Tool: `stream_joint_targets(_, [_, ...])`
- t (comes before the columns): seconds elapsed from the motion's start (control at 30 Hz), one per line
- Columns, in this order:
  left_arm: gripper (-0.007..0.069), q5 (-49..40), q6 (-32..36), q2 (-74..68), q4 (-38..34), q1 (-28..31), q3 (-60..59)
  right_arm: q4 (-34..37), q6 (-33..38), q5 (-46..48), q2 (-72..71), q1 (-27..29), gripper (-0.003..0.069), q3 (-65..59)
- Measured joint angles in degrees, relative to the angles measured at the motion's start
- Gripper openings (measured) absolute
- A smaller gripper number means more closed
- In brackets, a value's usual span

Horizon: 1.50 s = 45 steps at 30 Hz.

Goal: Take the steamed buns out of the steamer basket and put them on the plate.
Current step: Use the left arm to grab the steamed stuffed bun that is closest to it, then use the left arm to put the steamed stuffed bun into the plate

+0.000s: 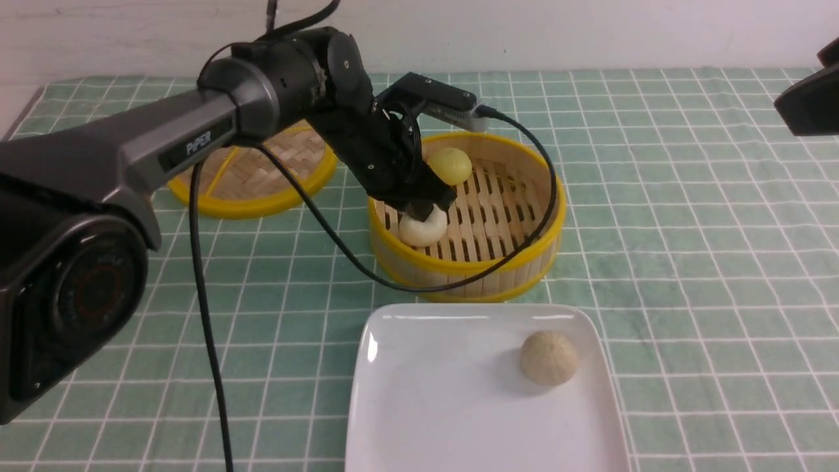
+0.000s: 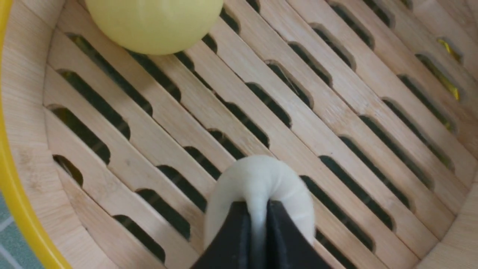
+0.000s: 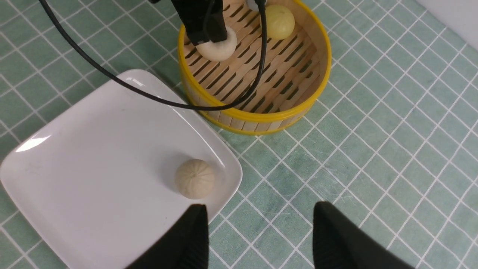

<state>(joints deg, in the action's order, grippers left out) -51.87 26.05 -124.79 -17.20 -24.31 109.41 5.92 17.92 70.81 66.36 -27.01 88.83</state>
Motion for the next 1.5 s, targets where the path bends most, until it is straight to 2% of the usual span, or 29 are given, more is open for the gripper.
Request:
stream_joint_targets(0.23, [0.0029, -13.9, 0.0, 5.4, 0.9, 0.0, 11.2, 0.1, 0.0, -0.1, 0.0, 0.0, 0.0390, 0.0])
stream_joint_targets(0.37, [0.0029, -18.8, 0.0, 9.8, 1.1, 0.0, 15.8, 0.2, 0.0, -0.3, 0.0, 0.0, 0.0390, 0.0])
stream_joint_targets(0.53, [0.0029, -19.3, -0.2, 12.6, 0.3, 0.0, 16.2, 0.2, 0.0, -0.4, 0.0, 0.0, 0.0390, 0.0])
stream_joint_targets(0.67, [0.0031, -19.3, -2.9, 12.9, -2.6, -0.2, 14.1, 0.3, 0.0, -0.4, 0.0, 0.0, 0.0390, 0.0])
stream_joint_targets(0.8, [0.0032, -19.3, -4.6, 13.1, -4.4, -3.8, 8.4, 0.5, 0.0, 0.5, 0.0, 0.0, 0.0390, -0.1])
stream_joint_targets(0.9, [0.0033, -19.3, -5.7, 13.6, -1.2, -8.2, 4.3, 0.5, 0.0, 1.5, 0.0, 0.0, 0.0390, -0.1])
stream_joint_targets(1.0, [0.0033, -19.3, -7.1, 13.9, 5.4, -12.2, 0.4, 0.5, -0.1, 1.8, 0.0, 0.0, 0.0389, -0.1])
stream_joint_targets(1.17, [0.0033, -19.2, -7.4, 12.6, 9.3, -14.7, -3.6, 1.7, -0.3, 1.8, 0.0, 0.0, 0.0382, -0.1])
stream_joint_targets(1.33, [0.0035, -19.0, -7.3, 9.3, 8.4, -14.8, -5.4, 2.6, -0.4, 1.8, 0.0, 0.0, 0.0379, -0.1])
stream_joint_targets(1.5, [0.0036, -18.5, -6.2, 5.4, 3.5, -14.8, -5.6, 2.6, -0.4, 1.8, 0.0, 0.0, 0.0379, -0.1])
